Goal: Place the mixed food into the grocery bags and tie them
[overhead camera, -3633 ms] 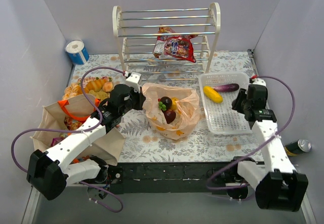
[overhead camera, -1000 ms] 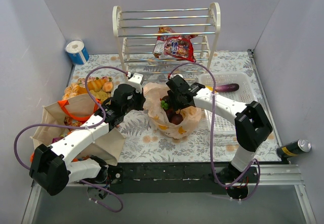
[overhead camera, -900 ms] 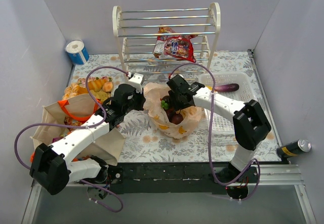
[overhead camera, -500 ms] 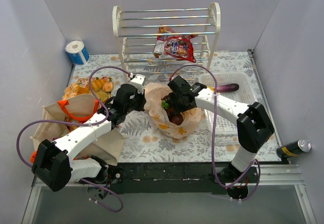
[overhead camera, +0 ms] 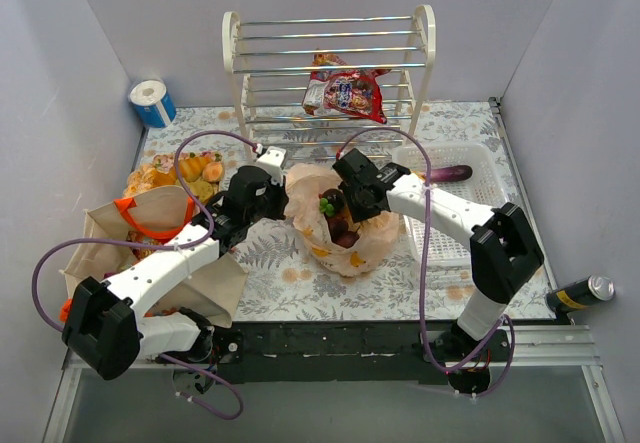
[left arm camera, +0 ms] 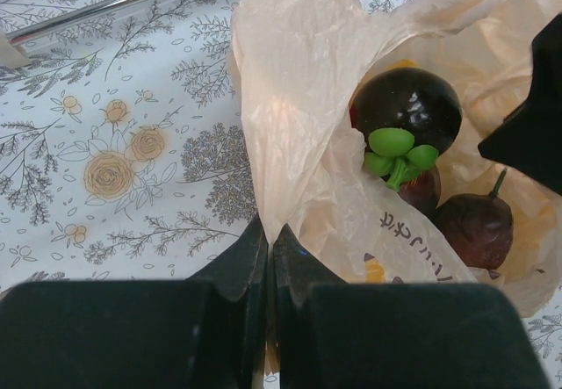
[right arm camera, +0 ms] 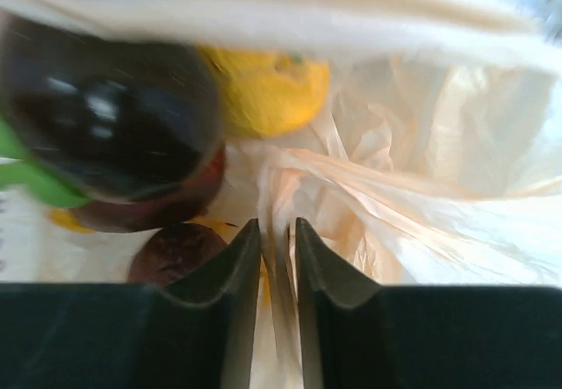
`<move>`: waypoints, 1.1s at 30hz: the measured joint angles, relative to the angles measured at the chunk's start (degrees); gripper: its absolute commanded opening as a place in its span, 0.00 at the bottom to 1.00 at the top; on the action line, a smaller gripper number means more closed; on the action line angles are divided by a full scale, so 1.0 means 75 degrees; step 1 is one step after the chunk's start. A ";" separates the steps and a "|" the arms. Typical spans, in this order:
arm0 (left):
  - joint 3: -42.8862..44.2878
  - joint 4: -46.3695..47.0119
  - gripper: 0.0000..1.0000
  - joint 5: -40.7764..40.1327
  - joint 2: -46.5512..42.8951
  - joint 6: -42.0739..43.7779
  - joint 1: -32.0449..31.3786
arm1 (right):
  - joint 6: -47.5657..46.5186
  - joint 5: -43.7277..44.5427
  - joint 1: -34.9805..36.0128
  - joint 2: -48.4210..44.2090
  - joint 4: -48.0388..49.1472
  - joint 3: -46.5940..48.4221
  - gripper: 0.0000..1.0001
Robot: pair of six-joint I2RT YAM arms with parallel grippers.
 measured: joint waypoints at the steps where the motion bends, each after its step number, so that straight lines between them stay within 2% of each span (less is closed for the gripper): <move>1: 0.0026 -0.0035 0.00 0.0003 -0.0006 -0.0009 0.0000 | -0.0006 -0.0017 0.0000 -0.0006 -0.0023 0.0201 0.14; 3: 0.0195 -0.0256 0.00 0.0015 -0.0006 -0.0032 0.0000 | -0.0035 -0.0047 0.0000 -0.0073 -0.0012 0.0557 0.01; 12: 0.2769 -0.2162 0.00 0.0207 -0.0172 -0.0522 0.0000 | -0.0195 -0.0131 0.0000 -0.1932 -0.0149 0.0749 0.01; 15: 0.3512 -0.2827 0.00 0.0254 -0.0323 -0.0755 0.0000 | -0.0207 -0.0128 0.0000 -0.2512 -0.0437 0.1268 0.01; 18: 0.4389 -0.3273 0.00 0.0408 -0.0361 -0.0988 0.0000 | -0.0210 -0.0152 0.0000 -0.3206 -0.0326 0.1781 0.01; 20: 0.4692 -0.3261 0.00 0.0586 -0.0490 -0.1166 0.0000 | -0.0204 -0.0166 0.0000 -0.3756 -0.0038 0.1696 0.01; 22: 0.4494 -0.3159 0.00 0.0702 -0.0810 -0.1332 0.0000 | -0.0175 -0.0157 -0.0003 -0.4465 0.0373 0.1183 0.01; 26: 0.3340 -0.3005 0.00 0.0551 -0.1218 -0.1574 0.0000 | -0.0111 -0.0119 -0.0117 -0.5088 0.0892 -0.0210 0.01; 29: 0.2594 -0.3142 0.00 0.0329 -0.0749 -0.1652 0.0000 | -0.0093 -0.0099 -0.0323 -0.4779 0.0851 -0.1032 0.01; 33: 0.2570 -0.3765 0.00 0.0143 0.0169 -0.1635 0.0000 | -0.0274 -0.0067 -0.0455 -0.3978 0.0286 -0.0790 0.01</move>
